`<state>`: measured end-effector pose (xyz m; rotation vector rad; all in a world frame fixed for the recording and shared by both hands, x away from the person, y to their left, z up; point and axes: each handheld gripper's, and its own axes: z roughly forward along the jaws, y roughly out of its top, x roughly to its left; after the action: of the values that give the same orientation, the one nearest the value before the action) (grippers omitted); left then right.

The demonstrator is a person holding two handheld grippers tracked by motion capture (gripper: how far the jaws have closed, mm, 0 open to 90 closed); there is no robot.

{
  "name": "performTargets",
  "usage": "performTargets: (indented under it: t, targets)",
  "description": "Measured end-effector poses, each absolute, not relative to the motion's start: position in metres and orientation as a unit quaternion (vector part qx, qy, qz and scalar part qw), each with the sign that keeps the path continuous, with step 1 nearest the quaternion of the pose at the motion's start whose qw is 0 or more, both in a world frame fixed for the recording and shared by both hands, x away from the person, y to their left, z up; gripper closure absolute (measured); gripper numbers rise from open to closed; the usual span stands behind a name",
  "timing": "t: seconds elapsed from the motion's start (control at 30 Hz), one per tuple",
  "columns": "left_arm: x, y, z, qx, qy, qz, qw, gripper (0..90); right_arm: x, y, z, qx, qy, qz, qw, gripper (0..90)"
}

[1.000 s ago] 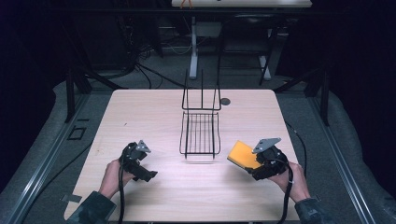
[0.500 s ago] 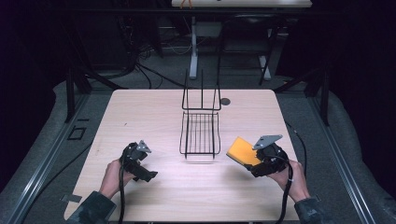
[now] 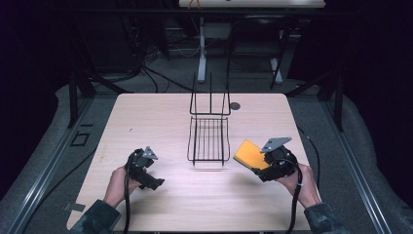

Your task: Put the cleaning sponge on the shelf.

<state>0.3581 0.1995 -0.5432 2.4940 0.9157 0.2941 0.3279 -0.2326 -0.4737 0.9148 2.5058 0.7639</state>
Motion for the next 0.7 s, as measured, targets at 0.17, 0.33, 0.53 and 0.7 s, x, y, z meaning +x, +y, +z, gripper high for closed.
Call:
performTargets:
  t: [0.17,0.33,0.53,0.7]
  targets:
    - [0.358,0.198,-0.544,0.908,0.336,0.106,0.227,0.9,0.330,-0.230,-0.470,0.325,0.886,0.274,0.183,23.6]
    - [0.358,0.198,-0.545,0.908,0.339,0.108,0.223,2.7,0.333,-0.226,-0.468,0.322,0.887,0.275,0.184,23.6]
    - [0.358,0.197,-0.545,0.907,0.339,0.111,0.222,3.4,0.336,-0.219,-0.466,0.320,0.887,0.277,0.184,23.6]
    - [0.358,0.197,-0.545,0.908,0.339,0.111,0.222,3.4,0.339,-0.213,-0.465,0.317,0.889,0.276,0.183,23.7]
